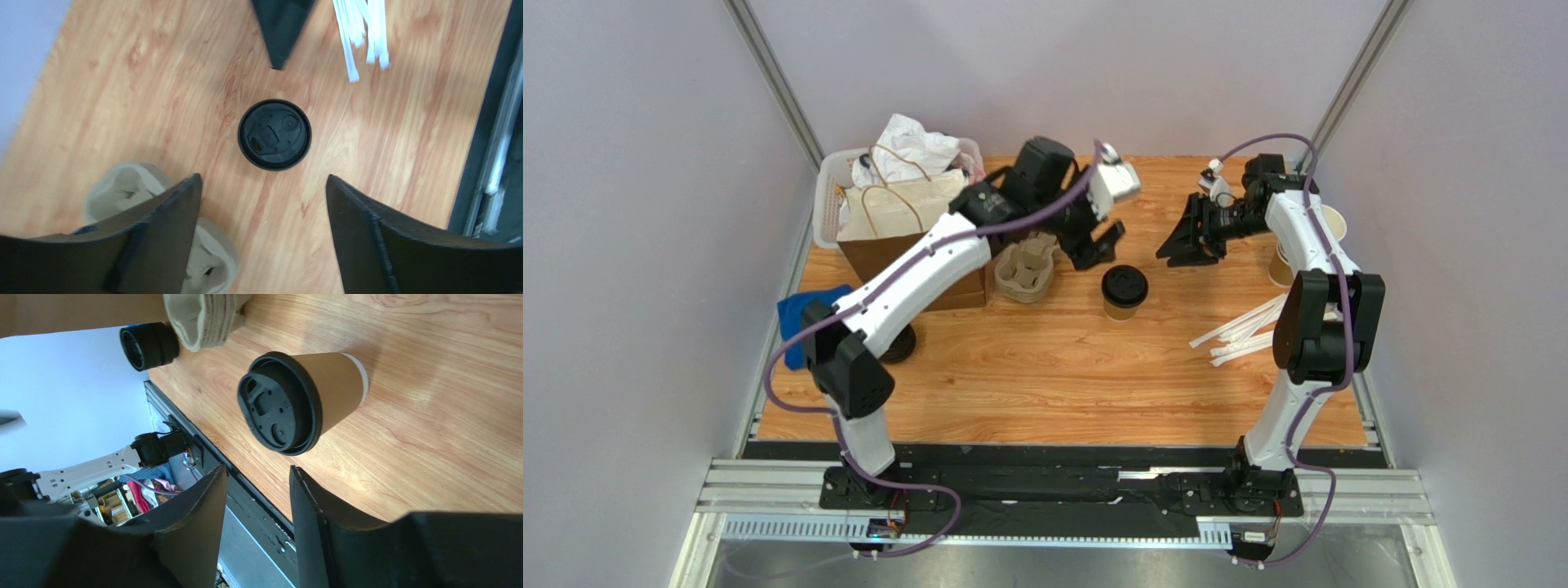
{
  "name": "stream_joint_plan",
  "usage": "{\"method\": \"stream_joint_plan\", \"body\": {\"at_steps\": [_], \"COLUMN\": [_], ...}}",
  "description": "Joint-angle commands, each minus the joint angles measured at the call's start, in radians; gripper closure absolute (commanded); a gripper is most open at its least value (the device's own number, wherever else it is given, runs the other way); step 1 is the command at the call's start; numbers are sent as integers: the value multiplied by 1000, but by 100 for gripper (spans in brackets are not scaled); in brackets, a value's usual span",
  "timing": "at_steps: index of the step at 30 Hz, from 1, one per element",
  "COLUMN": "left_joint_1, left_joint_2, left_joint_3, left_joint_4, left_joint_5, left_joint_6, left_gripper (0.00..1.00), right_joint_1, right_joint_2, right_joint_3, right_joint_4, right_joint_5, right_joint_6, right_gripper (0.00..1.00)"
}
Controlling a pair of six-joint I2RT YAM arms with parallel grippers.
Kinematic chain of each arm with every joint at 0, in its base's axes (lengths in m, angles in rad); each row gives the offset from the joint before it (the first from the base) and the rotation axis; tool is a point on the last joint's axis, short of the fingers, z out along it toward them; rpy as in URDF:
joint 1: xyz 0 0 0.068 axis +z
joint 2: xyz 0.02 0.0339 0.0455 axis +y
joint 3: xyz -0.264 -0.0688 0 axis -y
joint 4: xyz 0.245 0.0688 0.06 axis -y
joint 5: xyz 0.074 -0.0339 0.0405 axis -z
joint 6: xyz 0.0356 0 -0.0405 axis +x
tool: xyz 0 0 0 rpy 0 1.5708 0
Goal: Pack the takeout coffee
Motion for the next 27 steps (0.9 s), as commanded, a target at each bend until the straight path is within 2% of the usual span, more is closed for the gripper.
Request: {"method": "stream_joint_plan", "body": {"at_steps": [1,2,4,15,27], "left_joint_1": [112,130,137,135,134], "left_joint_2": [184,208,262,385,445], "left_joint_3": [107,130,141,164,167], "left_joint_4": [-70,-59,-32,60,106], "left_joint_5": [366,388,389,285,284], "left_joint_6": [-308,-390,-434,-533,-573], "left_gripper": [35,39,43,37,45], "right_joint_1": [29,32,40,94,131], "right_joint_2": [35,47,55,73,90], "right_joint_3": [46,46,36,-18,-29], "right_joint_4": [37,37,37,37,41], "right_joint_5": [59,67,85,118,138], "right_joint_6": [28,29,29,12,12], "right_gripper": [57,57,58,59,63]}}
